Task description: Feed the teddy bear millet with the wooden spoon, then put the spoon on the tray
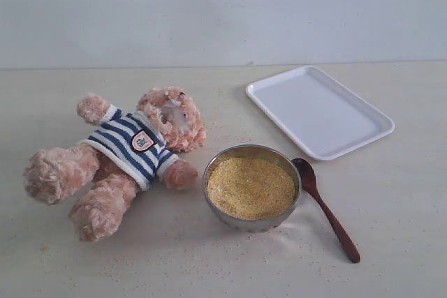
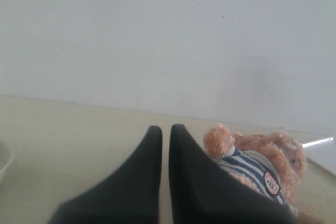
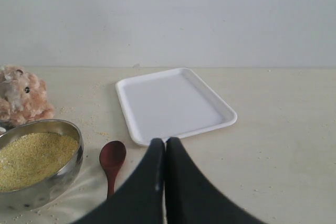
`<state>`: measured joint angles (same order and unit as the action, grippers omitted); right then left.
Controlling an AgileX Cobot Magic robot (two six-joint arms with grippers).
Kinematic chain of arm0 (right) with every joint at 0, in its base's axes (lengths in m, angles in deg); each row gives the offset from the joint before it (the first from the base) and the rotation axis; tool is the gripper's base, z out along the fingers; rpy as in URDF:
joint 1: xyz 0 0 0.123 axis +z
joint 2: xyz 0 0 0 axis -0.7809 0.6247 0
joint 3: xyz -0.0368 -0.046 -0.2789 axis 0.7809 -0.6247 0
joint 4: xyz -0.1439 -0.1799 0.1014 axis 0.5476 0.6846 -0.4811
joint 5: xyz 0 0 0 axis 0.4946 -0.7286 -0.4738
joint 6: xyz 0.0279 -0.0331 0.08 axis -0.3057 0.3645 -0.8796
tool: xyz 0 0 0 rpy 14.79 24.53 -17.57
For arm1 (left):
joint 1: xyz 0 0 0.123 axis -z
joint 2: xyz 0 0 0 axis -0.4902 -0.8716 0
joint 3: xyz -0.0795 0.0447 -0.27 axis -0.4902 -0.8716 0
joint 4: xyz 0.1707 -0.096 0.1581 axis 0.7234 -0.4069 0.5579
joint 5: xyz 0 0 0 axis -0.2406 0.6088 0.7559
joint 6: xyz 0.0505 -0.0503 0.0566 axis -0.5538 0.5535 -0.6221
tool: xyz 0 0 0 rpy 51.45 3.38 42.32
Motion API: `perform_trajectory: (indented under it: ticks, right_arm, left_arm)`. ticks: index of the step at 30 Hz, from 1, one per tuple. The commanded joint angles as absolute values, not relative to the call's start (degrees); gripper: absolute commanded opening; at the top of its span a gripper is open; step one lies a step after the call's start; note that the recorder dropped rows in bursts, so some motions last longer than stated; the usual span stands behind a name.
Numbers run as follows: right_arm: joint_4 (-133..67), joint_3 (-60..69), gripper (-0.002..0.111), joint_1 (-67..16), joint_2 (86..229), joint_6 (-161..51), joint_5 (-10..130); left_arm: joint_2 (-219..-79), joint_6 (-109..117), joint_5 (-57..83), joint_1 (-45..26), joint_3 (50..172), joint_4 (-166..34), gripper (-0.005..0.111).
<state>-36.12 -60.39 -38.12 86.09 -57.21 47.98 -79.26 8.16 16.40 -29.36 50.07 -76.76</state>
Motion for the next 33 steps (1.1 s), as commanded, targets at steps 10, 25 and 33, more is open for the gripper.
perform_trajectory:
  ticks: [10, 25, 33]
  right_arm:
    - [-36.1, -60.4, 0.000, -38.2, 85.8, -56.8, 48.6]
    - [-36.1, -60.4, 0.000, -38.2, 85.8, -56.9, 49.9]
    - [-36.1, -60.4, 0.000, -38.2, 85.8, -56.9, 49.9]
  left_arm:
    - [-79.1, 8.2, 16.0, -29.3, 50.2, -76.8, 0.005]
    - [-79.1, 14.0, 16.4, -29.3, 50.2, -83.1, 0.005]
    - [-79.1, 19.8, 20.8, -29.3, 50.7, -99.6, 0.005]
